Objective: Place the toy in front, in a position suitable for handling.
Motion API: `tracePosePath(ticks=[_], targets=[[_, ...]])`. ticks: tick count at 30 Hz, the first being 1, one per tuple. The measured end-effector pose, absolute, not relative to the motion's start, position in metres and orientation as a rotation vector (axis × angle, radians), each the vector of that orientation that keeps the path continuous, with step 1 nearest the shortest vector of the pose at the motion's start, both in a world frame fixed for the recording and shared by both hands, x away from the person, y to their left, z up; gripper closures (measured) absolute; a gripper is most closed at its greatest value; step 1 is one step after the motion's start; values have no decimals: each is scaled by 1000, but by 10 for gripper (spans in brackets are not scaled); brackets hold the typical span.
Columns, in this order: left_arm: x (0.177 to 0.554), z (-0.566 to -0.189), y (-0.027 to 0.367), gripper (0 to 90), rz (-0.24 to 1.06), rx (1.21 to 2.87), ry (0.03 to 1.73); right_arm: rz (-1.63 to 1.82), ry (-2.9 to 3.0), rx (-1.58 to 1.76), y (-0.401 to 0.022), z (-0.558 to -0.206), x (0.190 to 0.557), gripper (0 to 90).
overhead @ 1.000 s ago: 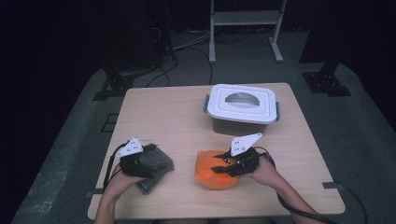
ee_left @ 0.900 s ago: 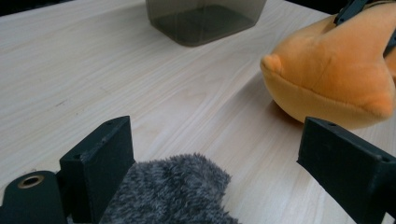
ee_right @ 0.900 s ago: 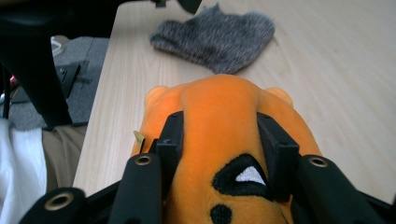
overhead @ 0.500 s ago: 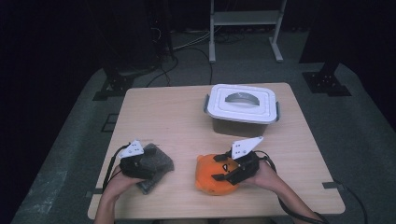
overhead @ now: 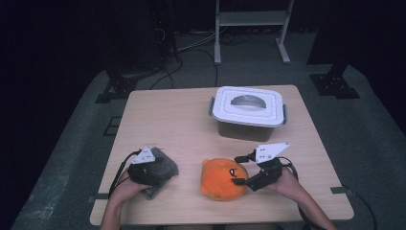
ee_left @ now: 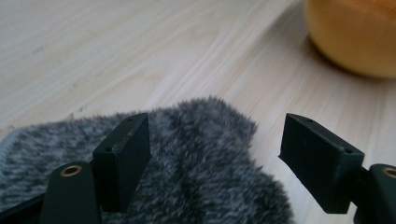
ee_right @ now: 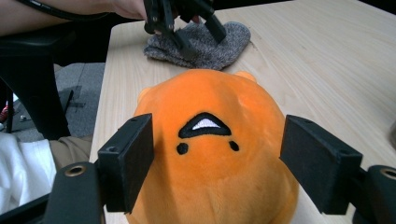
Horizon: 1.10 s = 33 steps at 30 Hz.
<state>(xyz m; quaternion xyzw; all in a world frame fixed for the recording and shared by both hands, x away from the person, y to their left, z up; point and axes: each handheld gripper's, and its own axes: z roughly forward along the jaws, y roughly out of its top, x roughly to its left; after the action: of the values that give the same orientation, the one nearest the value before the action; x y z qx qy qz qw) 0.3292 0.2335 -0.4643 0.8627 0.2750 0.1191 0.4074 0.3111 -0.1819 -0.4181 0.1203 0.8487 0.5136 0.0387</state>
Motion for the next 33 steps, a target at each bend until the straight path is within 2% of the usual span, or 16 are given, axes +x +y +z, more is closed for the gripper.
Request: tracePosePath(ticks=[12, 16, 22, 27, 33], targets=[[332, -470, 229, 423, 300, 2238, 750, 1579, 2581, 376, -191, -424, 309, 248], [333, -471, 233, 517, 306, 2215, 774, 1577, 2582, 381, -195, -425, 307, 243], [334, -472, 236, 715, 317, 2199, 787, 1588, 2566, 386, -199, -424, 306, 243], [332, -469, 234, 766, 316, 2200, 776, 1559, 2608, 365, -191, -430, 304, 242], [329, -463, 226, 766, 274, 2135, 729, 1560, 2608, 389, -192, -434, 307, 250]])
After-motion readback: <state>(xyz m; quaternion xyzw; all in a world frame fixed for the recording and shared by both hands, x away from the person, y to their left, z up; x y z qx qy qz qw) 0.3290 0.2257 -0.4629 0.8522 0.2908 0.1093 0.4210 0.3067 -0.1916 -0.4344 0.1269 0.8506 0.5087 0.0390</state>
